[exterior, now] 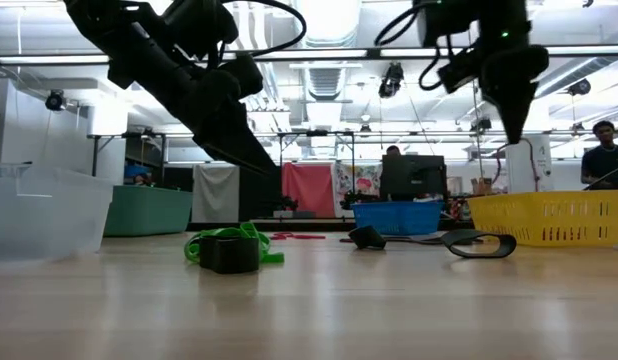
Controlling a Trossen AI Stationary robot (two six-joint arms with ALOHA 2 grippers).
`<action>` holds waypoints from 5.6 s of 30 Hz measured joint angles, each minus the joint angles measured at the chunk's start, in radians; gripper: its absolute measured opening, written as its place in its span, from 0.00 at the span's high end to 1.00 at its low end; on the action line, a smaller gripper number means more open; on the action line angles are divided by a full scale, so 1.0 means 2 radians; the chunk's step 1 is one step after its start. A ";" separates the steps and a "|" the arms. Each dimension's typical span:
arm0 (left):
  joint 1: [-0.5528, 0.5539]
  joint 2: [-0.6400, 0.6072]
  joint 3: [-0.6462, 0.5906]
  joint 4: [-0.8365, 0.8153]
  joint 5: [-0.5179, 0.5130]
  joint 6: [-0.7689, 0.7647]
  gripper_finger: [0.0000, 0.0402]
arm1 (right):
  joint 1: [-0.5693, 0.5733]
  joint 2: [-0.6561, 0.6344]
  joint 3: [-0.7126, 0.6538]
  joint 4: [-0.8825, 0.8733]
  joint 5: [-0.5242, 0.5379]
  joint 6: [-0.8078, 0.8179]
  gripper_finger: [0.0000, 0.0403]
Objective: Sort rubber bands into baskets
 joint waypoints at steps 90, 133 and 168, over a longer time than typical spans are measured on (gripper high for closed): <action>-0.016 0.224 0.158 0.021 0.040 -0.023 0.63 | 0.099 -0.125 -0.321 0.836 0.031 -0.143 0.66; -0.016 0.280 0.150 0.116 0.035 -0.066 0.67 | 0.099 -0.125 -0.322 0.836 0.031 -0.138 0.65; -0.020 0.149 0.146 -0.043 -0.065 0.009 1.00 | 0.099 -0.125 -0.322 0.826 0.031 -0.143 0.68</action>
